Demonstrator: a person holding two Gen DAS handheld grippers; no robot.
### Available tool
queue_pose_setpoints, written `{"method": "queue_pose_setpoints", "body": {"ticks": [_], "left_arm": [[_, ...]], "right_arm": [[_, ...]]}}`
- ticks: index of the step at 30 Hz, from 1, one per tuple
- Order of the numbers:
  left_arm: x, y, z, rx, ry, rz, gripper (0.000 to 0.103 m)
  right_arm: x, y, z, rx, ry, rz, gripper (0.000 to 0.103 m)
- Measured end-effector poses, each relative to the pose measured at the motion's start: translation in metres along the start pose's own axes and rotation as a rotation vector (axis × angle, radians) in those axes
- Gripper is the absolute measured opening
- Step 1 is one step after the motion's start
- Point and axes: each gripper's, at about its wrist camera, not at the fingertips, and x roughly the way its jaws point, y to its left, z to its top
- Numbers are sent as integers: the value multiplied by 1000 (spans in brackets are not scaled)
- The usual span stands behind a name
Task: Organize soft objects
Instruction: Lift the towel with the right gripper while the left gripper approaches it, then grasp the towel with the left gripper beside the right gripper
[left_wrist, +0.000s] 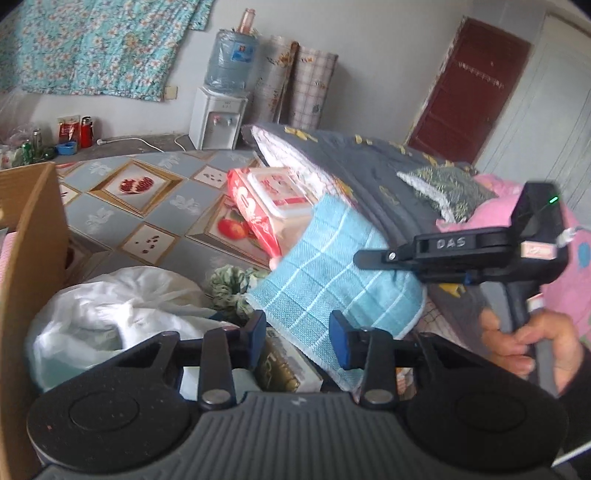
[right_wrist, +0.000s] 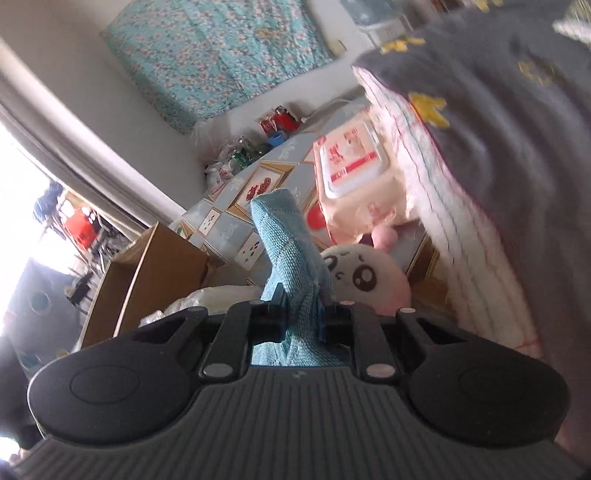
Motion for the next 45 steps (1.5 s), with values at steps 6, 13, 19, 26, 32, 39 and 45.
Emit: {"method": "queue_pose_setpoints", "body": {"ticks": [6, 13, 19, 26, 32, 39, 45], "left_arm": [[43, -11, -4, 44, 68, 40, 33], [63, 3, -4, -5, 117, 67, 30], [64, 16, 1, -86, 128, 39, 30], [31, 27, 5, -131, 96, 13, 29], [-4, 34, 9, -174, 30, -83, 42], [25, 25, 15, -148, 86, -19, 40], [44, 35, 8, -158, 129, 9, 36]], "right_arm": [[-7, 21, -6, -203, 8, 14, 15], [-11, 43, -25, -471, 67, 31, 19], [-4, 72, -48, -669, 99, 11, 24], [5, 81, -57, -679, 108, -15, 35], [12, 92, -67, -714, 105, -33, 52], [3, 102, -76, -736, 100, -27, 58], [-40, 75, -51, -530, 72, 84, 73]]}}
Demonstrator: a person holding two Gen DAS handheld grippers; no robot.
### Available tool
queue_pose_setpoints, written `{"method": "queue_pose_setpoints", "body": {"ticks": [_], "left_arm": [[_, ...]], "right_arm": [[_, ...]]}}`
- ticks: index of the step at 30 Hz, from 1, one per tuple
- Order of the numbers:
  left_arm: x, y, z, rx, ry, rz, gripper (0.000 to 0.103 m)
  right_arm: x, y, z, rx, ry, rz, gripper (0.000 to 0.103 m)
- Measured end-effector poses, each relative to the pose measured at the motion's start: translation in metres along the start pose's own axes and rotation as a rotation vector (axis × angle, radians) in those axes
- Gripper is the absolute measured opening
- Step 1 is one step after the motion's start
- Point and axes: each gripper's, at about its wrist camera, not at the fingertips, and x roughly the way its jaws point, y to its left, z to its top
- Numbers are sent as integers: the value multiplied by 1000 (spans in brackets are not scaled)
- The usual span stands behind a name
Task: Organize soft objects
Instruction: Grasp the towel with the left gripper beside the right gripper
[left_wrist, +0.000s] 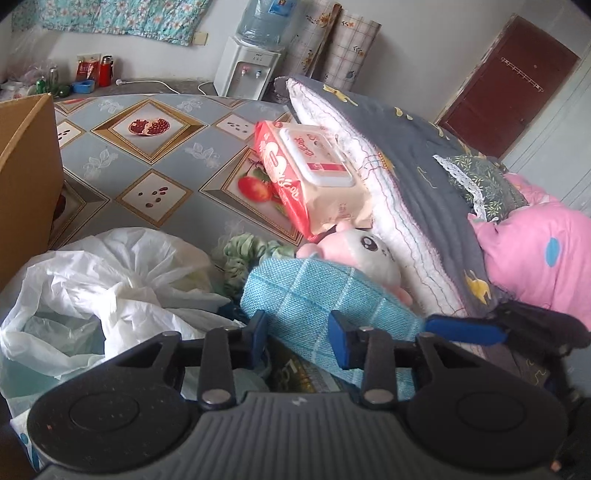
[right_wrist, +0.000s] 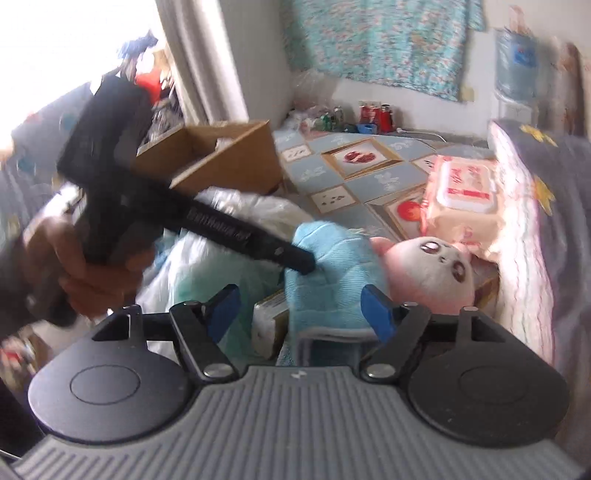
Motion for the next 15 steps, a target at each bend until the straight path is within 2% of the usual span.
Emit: {"method": "queue_pose_setpoints", "body": {"ticks": [3, 5, 8, 11, 15], "left_arm": [[1, 0, 1, 7, -4, 10, 36], [1, 0, 1, 7, -2, 14, 36], [2, 0, 1, 6, 4, 16, 36], [4, 1, 2, 4, 10, 18, 36], [5, 2, 3, 5, 12, 14, 35]], "right_arm": [[-10, -35, 2, 190, -15, -5, 73], [-5, -56, -1, 307, 5, -6, 73], [12, -75, -9, 447, 52, 44, 73], [29, -80, -14, 510, 81, 77, 69], [45, -72, -15, 499, 124, 86, 57]]}}
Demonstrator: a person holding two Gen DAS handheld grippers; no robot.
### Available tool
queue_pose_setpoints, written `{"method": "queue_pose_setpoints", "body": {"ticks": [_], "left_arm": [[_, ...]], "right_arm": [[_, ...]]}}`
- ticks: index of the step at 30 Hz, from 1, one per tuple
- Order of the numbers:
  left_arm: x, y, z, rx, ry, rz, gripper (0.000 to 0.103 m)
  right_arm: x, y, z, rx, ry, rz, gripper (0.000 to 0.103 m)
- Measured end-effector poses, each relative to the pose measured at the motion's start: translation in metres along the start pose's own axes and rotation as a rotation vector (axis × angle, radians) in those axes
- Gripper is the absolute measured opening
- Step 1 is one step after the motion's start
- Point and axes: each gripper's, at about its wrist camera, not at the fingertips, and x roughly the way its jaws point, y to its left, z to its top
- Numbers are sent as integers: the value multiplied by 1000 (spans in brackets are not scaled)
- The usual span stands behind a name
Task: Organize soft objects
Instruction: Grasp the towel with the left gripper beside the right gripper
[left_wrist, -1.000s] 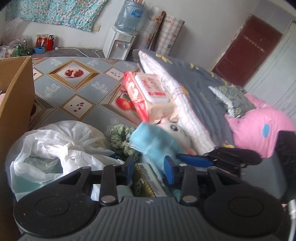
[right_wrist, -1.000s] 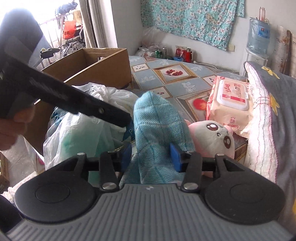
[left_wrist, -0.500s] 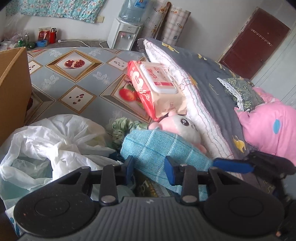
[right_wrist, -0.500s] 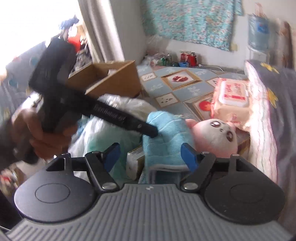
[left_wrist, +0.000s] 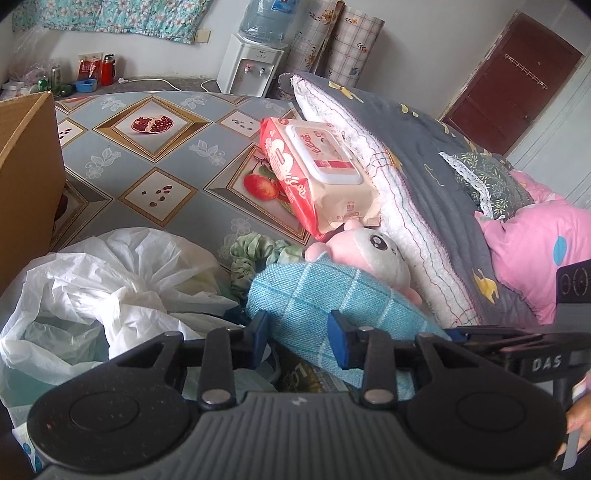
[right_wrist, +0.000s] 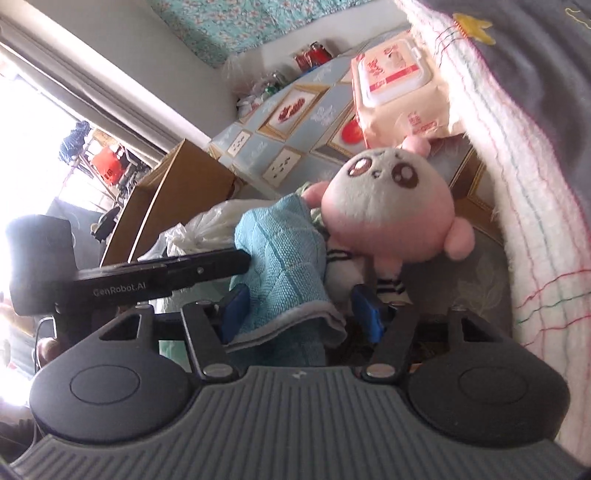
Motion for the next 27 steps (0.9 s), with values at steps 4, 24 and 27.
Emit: {"method": "queue_pose_setpoints", "body": {"ticks": [4, 24, 27], "left_arm": [[-1, 2, 1, -9, -4, -18, 35], [-8, 1, 4, -163, 97, -251, 68], [-6, 1, 5, -187, 113, -241, 68]], "right_arm": [[8, 8, -4, -29, 31, -19, 49], [-9, 74, -52, -260, -203, -152, 16], [-6, 93, -63, -372, -232, -211, 16]]}}
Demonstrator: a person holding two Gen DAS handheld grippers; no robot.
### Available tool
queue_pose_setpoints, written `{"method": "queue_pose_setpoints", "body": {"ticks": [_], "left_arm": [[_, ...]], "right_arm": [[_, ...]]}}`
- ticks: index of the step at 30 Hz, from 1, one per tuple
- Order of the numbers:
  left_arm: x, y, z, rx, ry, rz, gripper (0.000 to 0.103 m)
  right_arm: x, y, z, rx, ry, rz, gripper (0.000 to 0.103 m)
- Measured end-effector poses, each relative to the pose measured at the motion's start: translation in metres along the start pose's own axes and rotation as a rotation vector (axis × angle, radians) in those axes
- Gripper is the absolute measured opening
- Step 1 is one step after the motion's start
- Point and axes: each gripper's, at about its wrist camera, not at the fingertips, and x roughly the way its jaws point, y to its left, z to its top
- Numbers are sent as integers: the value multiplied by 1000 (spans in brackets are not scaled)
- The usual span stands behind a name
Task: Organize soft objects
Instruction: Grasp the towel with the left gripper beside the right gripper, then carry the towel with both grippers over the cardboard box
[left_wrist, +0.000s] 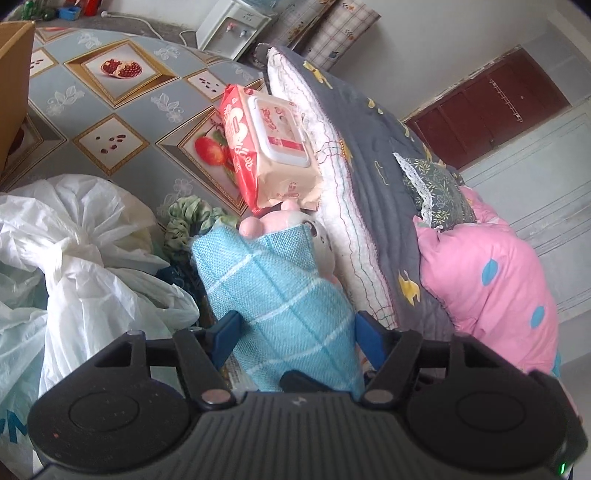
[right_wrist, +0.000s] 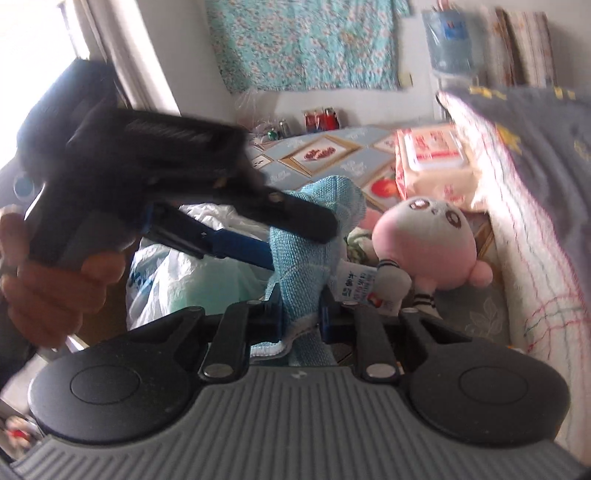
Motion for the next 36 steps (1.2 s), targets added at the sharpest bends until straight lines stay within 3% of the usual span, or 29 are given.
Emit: {"method": "queue_pose_setpoints", "body": {"ticks": [3, 11, 18, 24, 31, 36], "left_arm": [[3, -1, 1, -17, 6, 30, 66], [-2, -5, -3, -14, -7, 56, 35], [-28, -17, -10, 19, -57, 15, 28], [-73, -31, -18, 62, -153, -6, 27], [-156, -29, -20, 89, -341, 47, 26], [-219, 2, -21, 70, -462, 170, 26]], "right_arm": [[2, 17, -1, -96, -9, -54, 16], [-2, 45, -5, -246, -29, -141, 16], [-26, 67, -4, -293, -83, -178, 16], [-52, 96, 7, -340, -163, -187, 16], [-59, 143, 43, -372, -278, -67, 16], [-33, 188, 71, -359, -293, 103, 16]]}}
